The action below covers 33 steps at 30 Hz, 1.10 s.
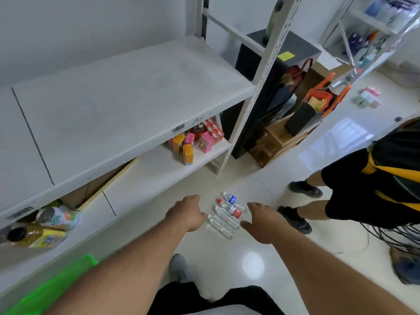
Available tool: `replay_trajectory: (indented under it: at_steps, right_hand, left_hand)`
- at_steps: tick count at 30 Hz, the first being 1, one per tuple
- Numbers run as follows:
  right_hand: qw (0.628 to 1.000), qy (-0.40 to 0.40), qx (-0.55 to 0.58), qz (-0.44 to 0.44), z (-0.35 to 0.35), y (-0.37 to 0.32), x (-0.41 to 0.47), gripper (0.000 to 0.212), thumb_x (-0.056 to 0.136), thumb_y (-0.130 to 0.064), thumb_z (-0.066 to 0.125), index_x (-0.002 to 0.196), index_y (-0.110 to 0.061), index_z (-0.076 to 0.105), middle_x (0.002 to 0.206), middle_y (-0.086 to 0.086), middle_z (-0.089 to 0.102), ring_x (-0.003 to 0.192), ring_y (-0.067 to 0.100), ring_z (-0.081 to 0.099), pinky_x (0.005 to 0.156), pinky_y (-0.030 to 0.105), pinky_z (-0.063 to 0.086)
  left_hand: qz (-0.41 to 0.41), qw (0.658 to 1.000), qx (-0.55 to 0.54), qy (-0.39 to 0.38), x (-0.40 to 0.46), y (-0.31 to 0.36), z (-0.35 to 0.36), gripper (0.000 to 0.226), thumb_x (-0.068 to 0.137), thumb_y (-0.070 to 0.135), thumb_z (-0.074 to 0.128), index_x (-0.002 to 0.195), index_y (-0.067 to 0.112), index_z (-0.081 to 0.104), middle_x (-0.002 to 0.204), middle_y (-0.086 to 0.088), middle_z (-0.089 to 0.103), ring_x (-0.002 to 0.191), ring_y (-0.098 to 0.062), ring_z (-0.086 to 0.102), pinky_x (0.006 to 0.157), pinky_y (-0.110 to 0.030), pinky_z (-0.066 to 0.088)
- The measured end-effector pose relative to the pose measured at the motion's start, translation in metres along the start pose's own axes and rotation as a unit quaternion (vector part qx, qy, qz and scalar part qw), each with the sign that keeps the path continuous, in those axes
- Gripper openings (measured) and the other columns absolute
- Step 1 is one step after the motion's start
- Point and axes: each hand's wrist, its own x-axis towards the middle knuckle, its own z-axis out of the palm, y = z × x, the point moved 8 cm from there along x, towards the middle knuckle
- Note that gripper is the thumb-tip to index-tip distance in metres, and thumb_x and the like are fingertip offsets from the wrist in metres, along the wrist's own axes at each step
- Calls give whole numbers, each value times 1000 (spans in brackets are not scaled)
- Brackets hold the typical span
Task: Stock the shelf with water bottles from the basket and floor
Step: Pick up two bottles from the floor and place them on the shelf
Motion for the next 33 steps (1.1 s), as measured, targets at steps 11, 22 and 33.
replay_trajectory:
  at_steps: [11,22,33]
  right_hand:
    - [991,-53,-60,-110,-22,40,110,60,88,-60,42,138,-27,47,132,-4,58,123,23,54,100,37,46]
    - [960,-173,-121,-181,39,111,219,60,96,-52,48,146,-20,41,144,3,51,129,25,52,104,38,44]
    - [961,-208,-81,-162,272,102,418,51,99,-41,49,144,-18,42,142,6,56,124,27,58,102,35,48]
  left_hand:
    - [-143,983,-115,17,56,7,35,73,88,50,52,152,28,25,156,0,34,135,-25,44,107,-38,41]
    - [-304,884,-356,11,104,41,198,76,89,49,58,152,22,26,154,-8,37,136,-25,43,110,-34,37]
    - [-377,785,-489,49,261,-31,419,75,86,48,65,149,23,32,147,-1,47,124,-20,55,103,-34,44]
